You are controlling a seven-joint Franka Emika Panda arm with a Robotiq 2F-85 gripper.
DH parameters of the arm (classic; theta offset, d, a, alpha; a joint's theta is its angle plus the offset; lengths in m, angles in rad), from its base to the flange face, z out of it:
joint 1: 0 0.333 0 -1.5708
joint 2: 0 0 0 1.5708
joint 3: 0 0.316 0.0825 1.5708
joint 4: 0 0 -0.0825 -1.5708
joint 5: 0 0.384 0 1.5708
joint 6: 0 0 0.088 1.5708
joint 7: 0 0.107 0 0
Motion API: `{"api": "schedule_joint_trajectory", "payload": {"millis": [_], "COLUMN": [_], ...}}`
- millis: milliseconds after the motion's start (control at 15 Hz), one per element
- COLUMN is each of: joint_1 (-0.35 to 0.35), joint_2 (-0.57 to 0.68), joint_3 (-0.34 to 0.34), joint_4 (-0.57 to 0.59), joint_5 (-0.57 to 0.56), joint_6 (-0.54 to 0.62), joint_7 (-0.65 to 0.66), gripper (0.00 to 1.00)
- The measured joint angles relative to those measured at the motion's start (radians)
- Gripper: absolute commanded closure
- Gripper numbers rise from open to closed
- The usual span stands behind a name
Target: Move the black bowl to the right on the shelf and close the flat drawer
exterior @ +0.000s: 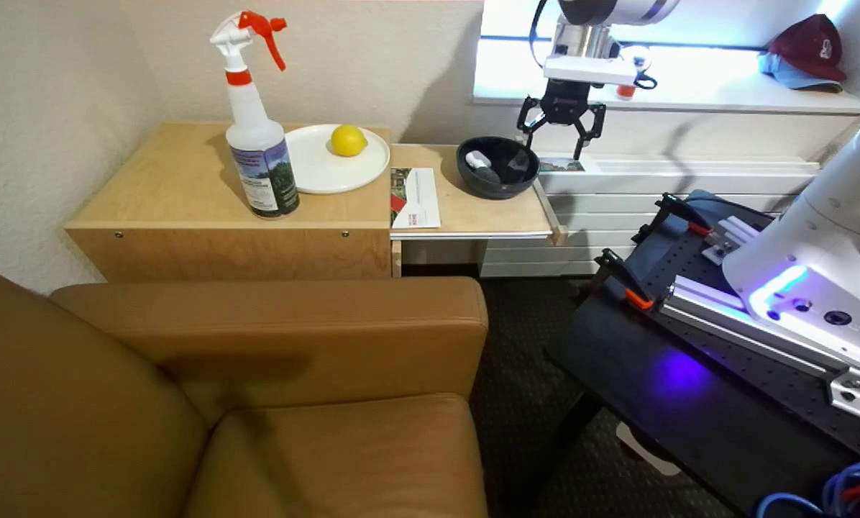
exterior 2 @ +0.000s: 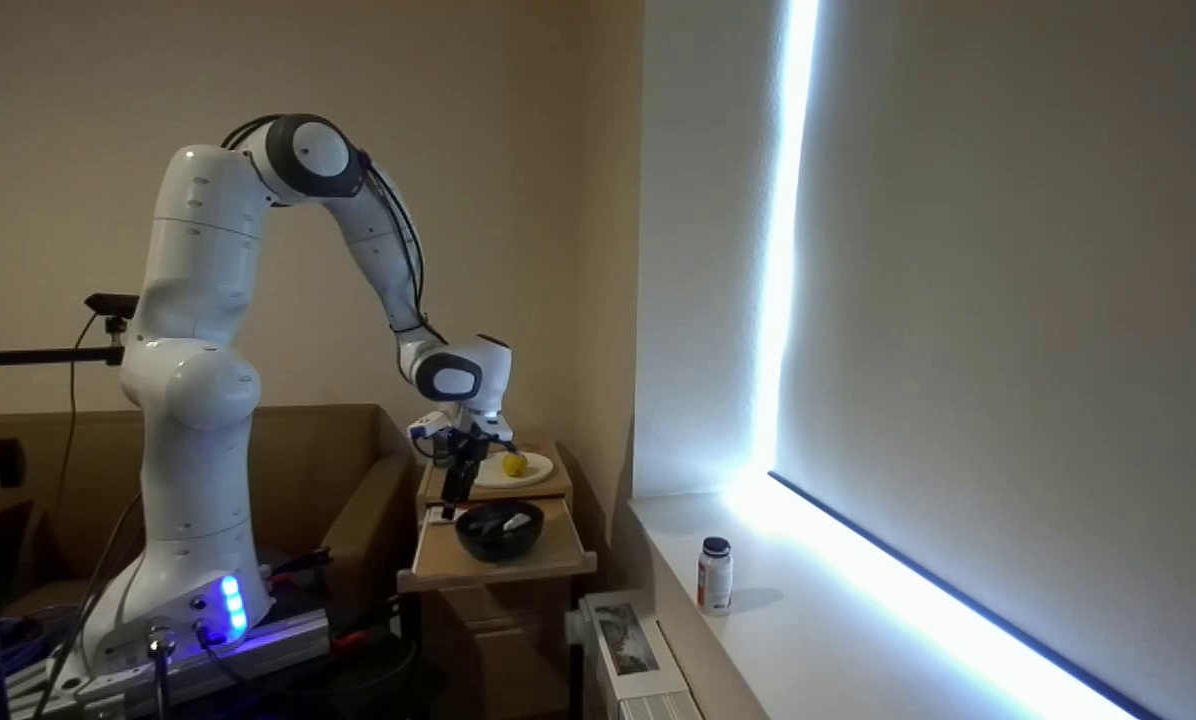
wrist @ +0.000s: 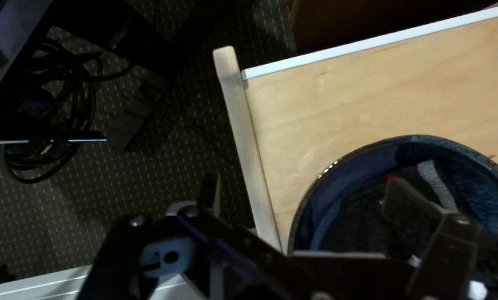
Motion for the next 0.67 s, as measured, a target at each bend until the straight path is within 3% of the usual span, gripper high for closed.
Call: {"api": "schedule_joint_trajectory", "payload": {"millis": [267, 667], "joint_1": [0.011, 0.044], "joint_2": [0.043, 0.185], "joint_3": [-0.003, -0.001], "joint_4": [0.004, 0.053], "joint_5": [-0.010, 0.020], "joint_6": [0.039, 0.216], "joint_7": [0.056, 0.118], "gripper": [0.00, 0.00]}}
